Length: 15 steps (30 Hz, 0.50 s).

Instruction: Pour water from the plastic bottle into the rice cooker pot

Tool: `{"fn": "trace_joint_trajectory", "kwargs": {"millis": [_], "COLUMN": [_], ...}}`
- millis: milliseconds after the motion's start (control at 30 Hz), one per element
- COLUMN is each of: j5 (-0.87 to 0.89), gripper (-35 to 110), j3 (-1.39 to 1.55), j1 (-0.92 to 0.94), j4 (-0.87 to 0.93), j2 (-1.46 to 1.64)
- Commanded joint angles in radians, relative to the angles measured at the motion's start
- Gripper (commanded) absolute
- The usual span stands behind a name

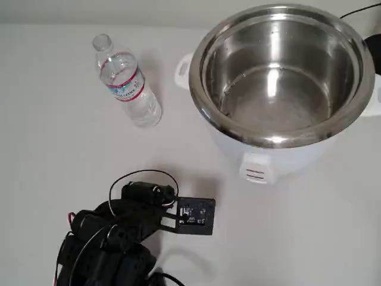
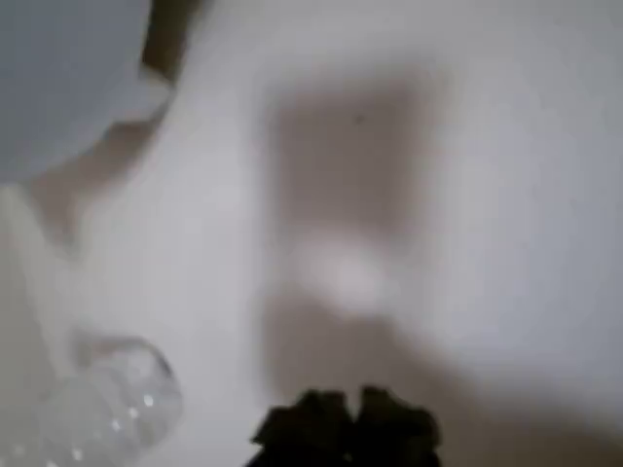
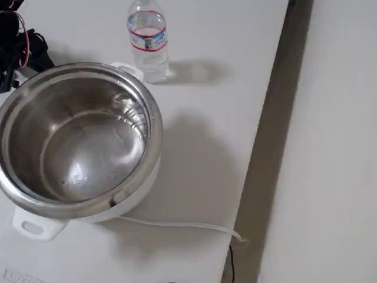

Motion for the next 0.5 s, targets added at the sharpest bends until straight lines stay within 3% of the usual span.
{"fn": "trace_joint_trajectory", "kwargs": {"millis": [0,467], "j5": [-0.009,-0.014], "gripper": [0,0], "j3": [-0.002,-0.002], "j1": [-0.003,-0.009], "j4": [0.008,0.008], "j2": [0.008,0.008]}}
